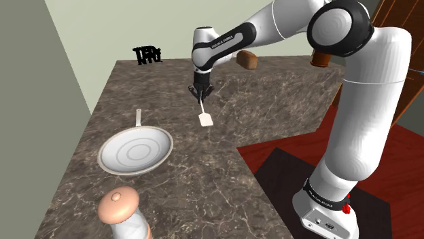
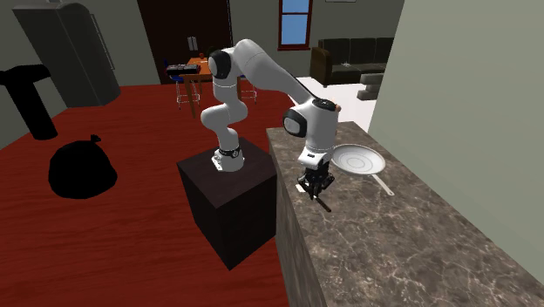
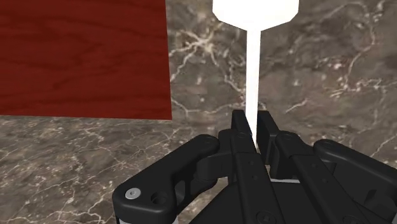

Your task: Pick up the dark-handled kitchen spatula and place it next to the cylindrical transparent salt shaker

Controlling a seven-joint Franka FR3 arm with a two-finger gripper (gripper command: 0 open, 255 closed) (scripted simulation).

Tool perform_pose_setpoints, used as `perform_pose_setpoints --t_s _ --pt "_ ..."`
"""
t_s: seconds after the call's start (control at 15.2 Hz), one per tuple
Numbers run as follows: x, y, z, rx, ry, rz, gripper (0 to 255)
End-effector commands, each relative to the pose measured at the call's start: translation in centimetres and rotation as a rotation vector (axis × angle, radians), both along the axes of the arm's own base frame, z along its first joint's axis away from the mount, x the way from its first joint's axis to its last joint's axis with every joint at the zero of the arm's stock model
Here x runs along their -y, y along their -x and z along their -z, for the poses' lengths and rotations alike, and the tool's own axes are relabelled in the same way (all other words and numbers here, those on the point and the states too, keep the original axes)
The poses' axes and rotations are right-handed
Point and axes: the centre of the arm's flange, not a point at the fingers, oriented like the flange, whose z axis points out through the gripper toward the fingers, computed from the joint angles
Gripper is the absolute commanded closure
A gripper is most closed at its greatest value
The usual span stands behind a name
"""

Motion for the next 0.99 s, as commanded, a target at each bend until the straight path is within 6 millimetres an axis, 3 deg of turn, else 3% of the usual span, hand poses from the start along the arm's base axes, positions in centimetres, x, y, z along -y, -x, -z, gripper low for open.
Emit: perform_pose_setpoints --t_s 0.0,0.92 --pt "0.0 0.0 -1.0 0.0 0.0 0.0 255" --pt "0.0 0.0 -8.4 0.0 0.0 0.0 255"
